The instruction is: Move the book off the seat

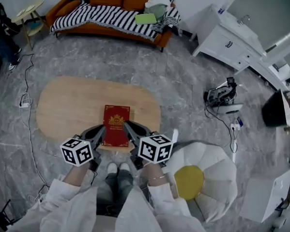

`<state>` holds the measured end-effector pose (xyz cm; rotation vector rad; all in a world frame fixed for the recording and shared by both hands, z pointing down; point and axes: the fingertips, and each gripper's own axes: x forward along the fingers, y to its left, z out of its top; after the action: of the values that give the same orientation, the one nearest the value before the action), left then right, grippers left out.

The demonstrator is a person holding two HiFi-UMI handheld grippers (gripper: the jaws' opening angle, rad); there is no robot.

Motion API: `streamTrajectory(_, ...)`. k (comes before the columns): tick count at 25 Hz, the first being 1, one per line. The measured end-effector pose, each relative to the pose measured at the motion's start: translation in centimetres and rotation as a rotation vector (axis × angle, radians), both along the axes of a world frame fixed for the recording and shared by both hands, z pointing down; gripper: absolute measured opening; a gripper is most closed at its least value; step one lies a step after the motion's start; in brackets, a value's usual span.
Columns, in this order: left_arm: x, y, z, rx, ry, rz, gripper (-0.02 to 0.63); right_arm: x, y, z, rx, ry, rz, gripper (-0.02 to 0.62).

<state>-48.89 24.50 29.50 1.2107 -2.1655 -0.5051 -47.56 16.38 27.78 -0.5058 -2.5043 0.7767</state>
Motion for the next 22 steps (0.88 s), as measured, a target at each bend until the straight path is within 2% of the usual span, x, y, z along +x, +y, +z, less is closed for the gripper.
streamTrajectory(4,-0.2,-0.7,-5.2,0.065,-0.088,0.029,0.006,0.1,0.8,-5.5,-0.034,-0.085,-0.013,0.017)
streamTrajectory(7,0.3,-0.9,-8.2,0.084,-0.141,0.048,0.006,0.8,1.8,-8.7,-0.009,-0.147,-0.031,0.015)
streamTrajectory(14,2.0,-1.3,-14.0,0.043,-0.354,0.135,0.006,2.0,3.3,-12.9,0.099,-0.239,-0.031,0.015)
streamTrajectory(22,3.4,-1.8,-18.6,0.105,-0.444,0.141,0.006,2.9,2.8,-17.1,0.212,-0.363,-0.022,0.015)
